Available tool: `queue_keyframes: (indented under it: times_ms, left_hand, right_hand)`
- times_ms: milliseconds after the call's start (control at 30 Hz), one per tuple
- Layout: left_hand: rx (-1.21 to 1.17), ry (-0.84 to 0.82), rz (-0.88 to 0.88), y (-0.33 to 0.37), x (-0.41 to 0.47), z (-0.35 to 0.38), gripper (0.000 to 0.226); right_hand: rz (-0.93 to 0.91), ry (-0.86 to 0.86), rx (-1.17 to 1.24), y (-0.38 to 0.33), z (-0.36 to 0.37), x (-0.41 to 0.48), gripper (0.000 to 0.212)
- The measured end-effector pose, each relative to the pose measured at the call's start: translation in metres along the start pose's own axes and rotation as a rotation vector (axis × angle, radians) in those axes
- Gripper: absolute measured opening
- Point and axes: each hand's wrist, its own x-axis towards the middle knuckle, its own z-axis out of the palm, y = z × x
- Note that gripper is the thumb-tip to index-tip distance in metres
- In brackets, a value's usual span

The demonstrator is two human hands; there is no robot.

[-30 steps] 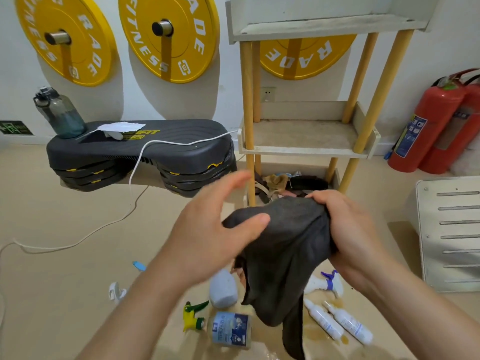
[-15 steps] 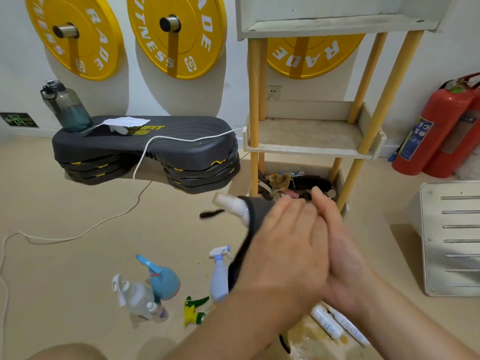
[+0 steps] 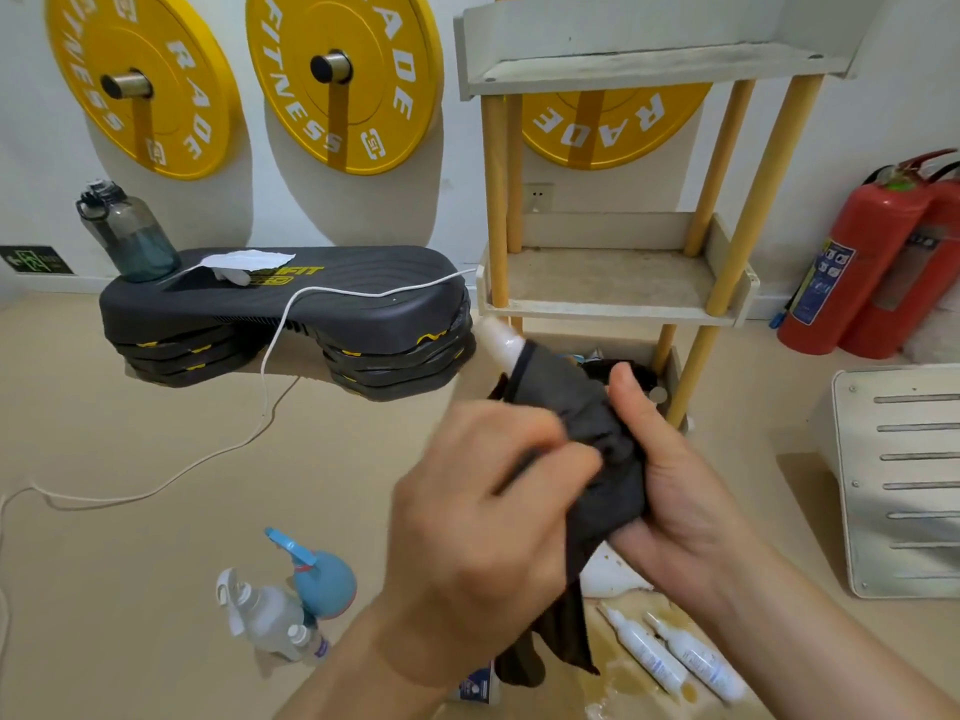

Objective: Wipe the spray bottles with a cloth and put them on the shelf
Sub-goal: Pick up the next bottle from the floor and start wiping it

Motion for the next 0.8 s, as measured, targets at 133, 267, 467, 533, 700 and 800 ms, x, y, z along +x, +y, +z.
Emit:
queue_keyframes:
  times_ms: [133, 267, 467, 533, 700, 800]
  left_hand:
    - [-0.301, -0.311, -0.866, -0.005, 0.009, -0.005, 0.036]
    - [-1.024, -0.262, -1.226, 0.0, 0.013, 0.004, 0.05]
    - [-0.808, 0.022, -1.268, -0.013, 0.015, 0.006, 0.016]
    - [-0.45, -0.079, -1.1, -0.019, 0.014, 0.002, 0.016]
    - [-0.267, -0.131, -0.904, -0.019, 0.018, -0.003, 0.021]
    - [-0.4, -0.031, -0.961, -0.021, 0.024, -0.006, 0.015]
  right_hand:
    - [-0.224, 0.036, -0.139, -0.009, 0.006, -0.007, 0.043]
    - [-0.42, 0.065, -0.802, 0.011, 0.009, -0.016, 0.04]
    - [-0.487, -0.009, -1.509, 0.033, -0.005, -0.015, 0.03]
    - [-0.513, 0.067, -1.611, 0.025, -0.01, -0.012, 0.041]
    - [-0.298, 0.031, -1.271, 0.008, -0.004, -0.009, 0.037]
    - [-0.064, -0.227, -1.071, 0.015, 0.003, -0.012, 0.038]
